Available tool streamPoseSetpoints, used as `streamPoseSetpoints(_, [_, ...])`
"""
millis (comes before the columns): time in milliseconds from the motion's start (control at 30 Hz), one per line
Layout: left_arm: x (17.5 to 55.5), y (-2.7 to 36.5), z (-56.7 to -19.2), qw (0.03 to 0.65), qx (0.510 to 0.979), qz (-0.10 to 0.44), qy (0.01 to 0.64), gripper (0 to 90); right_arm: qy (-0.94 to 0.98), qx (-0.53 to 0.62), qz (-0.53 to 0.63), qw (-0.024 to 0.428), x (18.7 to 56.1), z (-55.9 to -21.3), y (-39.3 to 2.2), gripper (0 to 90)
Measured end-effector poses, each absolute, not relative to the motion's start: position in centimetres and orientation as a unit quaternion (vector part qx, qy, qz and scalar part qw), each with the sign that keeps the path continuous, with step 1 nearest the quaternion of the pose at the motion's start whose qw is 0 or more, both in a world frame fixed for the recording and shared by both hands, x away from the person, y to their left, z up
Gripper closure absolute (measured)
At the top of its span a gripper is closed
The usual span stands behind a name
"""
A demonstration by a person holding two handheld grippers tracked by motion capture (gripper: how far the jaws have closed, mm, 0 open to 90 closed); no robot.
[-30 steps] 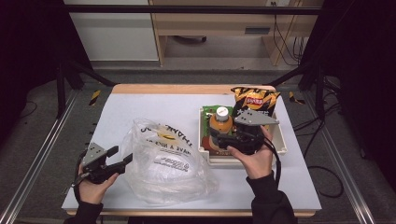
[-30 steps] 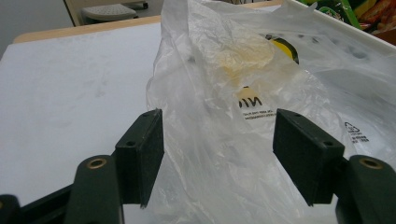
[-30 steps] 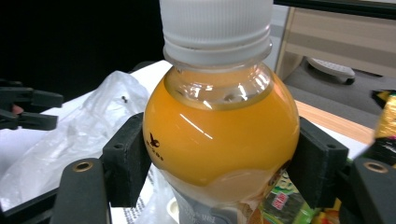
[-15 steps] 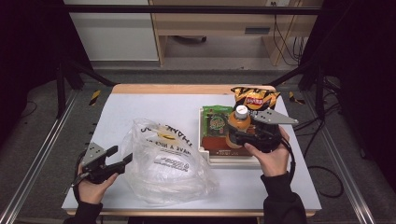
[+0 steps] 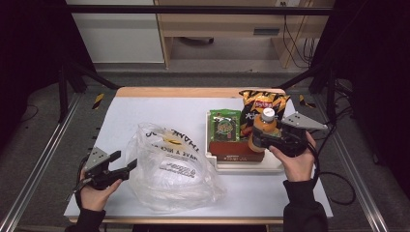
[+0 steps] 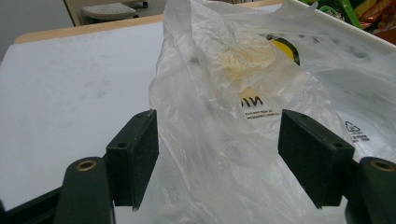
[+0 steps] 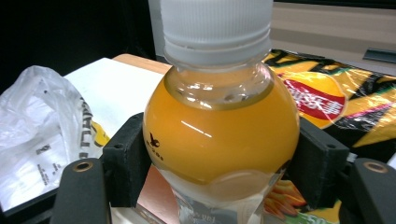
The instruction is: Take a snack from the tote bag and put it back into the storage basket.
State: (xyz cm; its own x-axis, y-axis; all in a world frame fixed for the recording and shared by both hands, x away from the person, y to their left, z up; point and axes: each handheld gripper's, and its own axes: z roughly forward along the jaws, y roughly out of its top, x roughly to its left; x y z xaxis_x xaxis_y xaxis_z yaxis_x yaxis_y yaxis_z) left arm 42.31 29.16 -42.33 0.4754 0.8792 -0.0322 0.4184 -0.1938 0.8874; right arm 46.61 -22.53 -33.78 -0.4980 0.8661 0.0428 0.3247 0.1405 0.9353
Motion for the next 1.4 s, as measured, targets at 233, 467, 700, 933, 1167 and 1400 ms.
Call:
streamPoseSetpoints(233, [42.3, 29.2, -42.3, 0.453, 0.73, 0.254, 0.445, 28.9, 0.703, 0.436, 0.49, 0.274, 46.9, -34.4, -24.2, 30.4])
streamPoseSetpoints(467, [42.3, 29.2, -42.4, 0.452, 0.73, 0.254, 0.445, 28.9, 0.699, 0.45, 0.482, 0.276, 47.2, -35.2, -26.0, 30.4])
streamPoseSetpoints(700, [42.3, 29.2, -42.3, 0.452, 0.73, 0.255, 0.445, 28.9, 0.698, 0.458, 0.475, 0.278, 47.4, -36.0, -27.3, 30.4])
streamPoseSetpoints(933, [42.3, 29.2, -42.3, 0.452, 0.73, 0.255, 0.445, 28.9, 0.699, 0.464, 0.469, 0.277, 47.6, -36.8, -28.0, 30.4])
streamPoseSetpoints(1167, [42.3, 29.3, -42.3, 0.452, 0.73, 0.256, 0.445, 28.9, 0.7, 0.472, 0.462, 0.27, 47.7, -38.1, -28.5, 30.4])
streamPoseSetpoints(1400, [42.3, 29.3, -42.3, 0.452, 0.729, 0.255, 0.446, 29.0, 0.702, 0.477, 0.458, 0.265, 47.7, -39.5, -28.8, 30.4])
